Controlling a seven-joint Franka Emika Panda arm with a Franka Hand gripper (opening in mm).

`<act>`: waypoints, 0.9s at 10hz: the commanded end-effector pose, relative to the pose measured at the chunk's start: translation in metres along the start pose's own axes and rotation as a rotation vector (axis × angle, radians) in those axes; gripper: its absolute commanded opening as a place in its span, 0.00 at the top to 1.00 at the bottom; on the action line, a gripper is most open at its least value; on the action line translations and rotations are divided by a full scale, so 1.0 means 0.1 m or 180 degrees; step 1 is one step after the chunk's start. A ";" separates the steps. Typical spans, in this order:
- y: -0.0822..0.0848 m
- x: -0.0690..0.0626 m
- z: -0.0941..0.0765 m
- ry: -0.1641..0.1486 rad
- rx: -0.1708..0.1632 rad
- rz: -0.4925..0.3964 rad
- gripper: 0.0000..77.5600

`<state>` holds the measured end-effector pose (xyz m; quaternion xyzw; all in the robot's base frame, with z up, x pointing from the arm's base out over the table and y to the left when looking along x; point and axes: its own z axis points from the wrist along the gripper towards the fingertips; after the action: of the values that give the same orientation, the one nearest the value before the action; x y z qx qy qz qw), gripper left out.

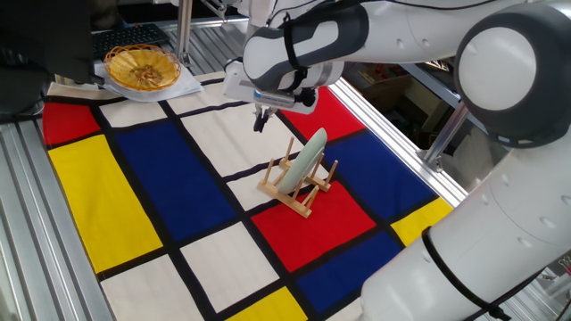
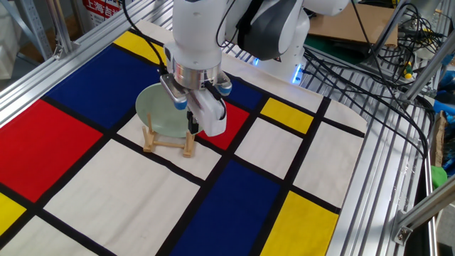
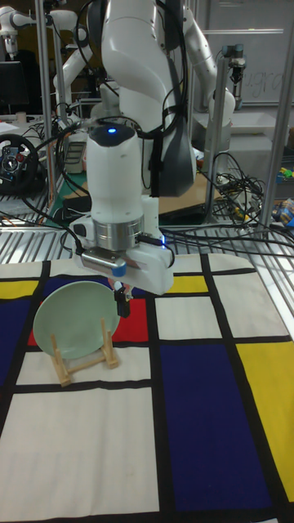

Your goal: Take the dish off the dish rack

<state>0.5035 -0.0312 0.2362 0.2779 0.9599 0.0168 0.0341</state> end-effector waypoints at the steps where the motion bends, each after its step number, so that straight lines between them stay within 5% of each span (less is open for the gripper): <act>1: 0.03 -0.05 -0.10 -0.0107 0.0093 0.0485 1.00; 9: 0.08 -0.06 -0.20 -0.0092 0.0105 0.0537 1.00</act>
<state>0.5108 -0.0283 0.2556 0.3595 0.9323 -0.0003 0.0403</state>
